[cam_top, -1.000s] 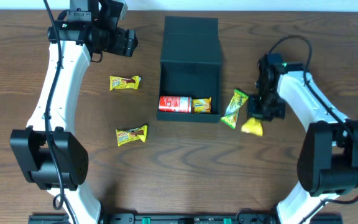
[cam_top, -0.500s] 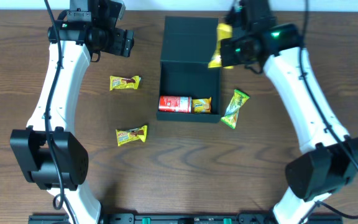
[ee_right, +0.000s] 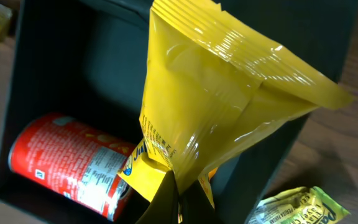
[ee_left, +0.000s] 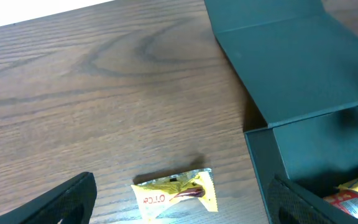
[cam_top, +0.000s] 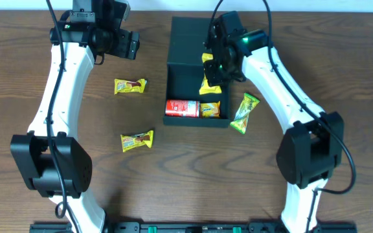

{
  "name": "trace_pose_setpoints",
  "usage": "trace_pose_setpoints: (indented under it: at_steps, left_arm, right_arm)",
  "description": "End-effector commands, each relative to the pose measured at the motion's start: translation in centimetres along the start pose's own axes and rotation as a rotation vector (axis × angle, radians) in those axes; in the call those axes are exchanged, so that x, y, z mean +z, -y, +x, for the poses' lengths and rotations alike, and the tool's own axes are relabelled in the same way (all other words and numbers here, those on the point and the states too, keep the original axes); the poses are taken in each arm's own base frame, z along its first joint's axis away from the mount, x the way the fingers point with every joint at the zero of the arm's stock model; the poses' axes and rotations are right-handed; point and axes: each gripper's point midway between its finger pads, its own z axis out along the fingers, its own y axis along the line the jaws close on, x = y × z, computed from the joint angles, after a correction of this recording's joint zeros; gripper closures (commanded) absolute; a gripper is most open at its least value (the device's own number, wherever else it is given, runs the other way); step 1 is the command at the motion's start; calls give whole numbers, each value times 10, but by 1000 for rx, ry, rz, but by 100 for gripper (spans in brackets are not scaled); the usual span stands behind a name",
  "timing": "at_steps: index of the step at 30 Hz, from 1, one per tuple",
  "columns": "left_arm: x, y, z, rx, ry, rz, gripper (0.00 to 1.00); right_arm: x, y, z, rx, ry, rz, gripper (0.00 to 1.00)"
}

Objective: Pack container
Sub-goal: 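Lift the yellow bag and lower it into the box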

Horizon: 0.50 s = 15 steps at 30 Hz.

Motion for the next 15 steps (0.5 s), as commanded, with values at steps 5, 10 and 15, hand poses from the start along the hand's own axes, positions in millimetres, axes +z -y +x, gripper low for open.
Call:
trace_pose_setpoints:
  at_steps: [5, 10, 15]
  left_arm:
    - [-5, -2, 0, 12, -1, -8, 8]
    - [-5, -2, 0, 12, -1, -8, 2]
    - [-5, 0, 0, 12, 0, 0, 4]
  right_arm:
    - [18, 9, 8, 85, -65, -7, 99]
    - [21, 21, 15, 113, -102, 6, 99]
    - [19, 34, 13, 139, -96, 14, 98]
